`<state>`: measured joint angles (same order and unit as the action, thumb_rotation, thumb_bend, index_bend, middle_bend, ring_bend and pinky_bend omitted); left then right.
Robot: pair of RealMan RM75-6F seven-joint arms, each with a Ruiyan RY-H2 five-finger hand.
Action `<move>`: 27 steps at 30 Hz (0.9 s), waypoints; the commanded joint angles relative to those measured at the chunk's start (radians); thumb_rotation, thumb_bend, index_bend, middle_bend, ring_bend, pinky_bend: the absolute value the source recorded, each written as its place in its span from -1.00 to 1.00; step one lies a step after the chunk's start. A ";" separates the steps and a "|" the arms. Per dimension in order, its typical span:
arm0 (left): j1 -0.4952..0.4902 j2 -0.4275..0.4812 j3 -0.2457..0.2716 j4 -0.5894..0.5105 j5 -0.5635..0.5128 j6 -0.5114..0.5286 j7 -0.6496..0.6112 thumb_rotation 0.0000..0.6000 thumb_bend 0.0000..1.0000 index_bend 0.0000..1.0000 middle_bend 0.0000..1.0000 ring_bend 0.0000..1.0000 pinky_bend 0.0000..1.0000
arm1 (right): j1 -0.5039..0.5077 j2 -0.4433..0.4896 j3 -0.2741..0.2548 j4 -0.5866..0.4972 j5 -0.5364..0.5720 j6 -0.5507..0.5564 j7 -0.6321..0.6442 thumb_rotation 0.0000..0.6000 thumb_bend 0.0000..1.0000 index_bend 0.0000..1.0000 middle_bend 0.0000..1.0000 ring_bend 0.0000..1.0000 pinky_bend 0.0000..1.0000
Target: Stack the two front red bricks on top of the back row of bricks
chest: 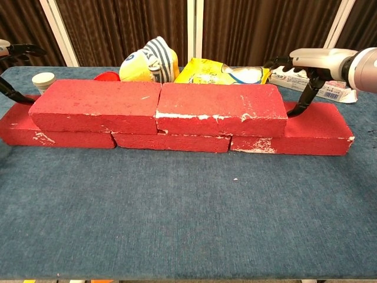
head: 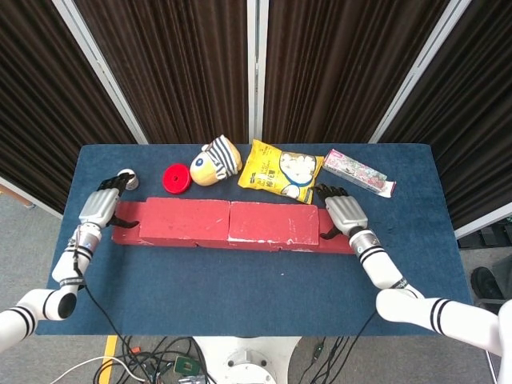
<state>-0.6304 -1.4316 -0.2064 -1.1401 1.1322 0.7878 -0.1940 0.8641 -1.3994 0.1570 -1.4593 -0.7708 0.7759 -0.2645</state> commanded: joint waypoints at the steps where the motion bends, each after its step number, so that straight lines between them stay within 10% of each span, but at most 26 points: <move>1: 0.011 0.016 0.005 -0.007 -0.001 0.015 0.018 1.00 -0.82 -0.99 -1.00 -1.00 -1.00 | -0.012 0.028 -0.004 -0.024 -0.006 0.016 -0.004 1.00 -0.88 -1.00 -1.00 -1.00 -1.00; 17: 0.243 0.234 0.072 -0.251 0.040 0.265 -0.004 1.00 -0.82 -0.99 -1.00 -1.00 -1.00 | -0.214 0.331 -0.051 -0.263 -0.193 0.204 0.108 1.00 -0.88 -1.00 -1.00 -1.00 -1.00; 27: 0.433 0.292 0.187 -0.358 0.247 0.553 -0.007 1.00 -0.90 -0.99 -1.00 -1.00 -1.00 | -0.456 0.374 -0.166 -0.268 -0.554 0.492 0.212 1.00 -0.99 -1.00 -1.00 -1.00 -1.00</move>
<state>-0.2506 -1.1473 -0.0519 -1.4801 1.3343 1.2724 -0.2199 0.5024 -1.0150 0.0472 -1.7520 -1.2051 1.1457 -0.0715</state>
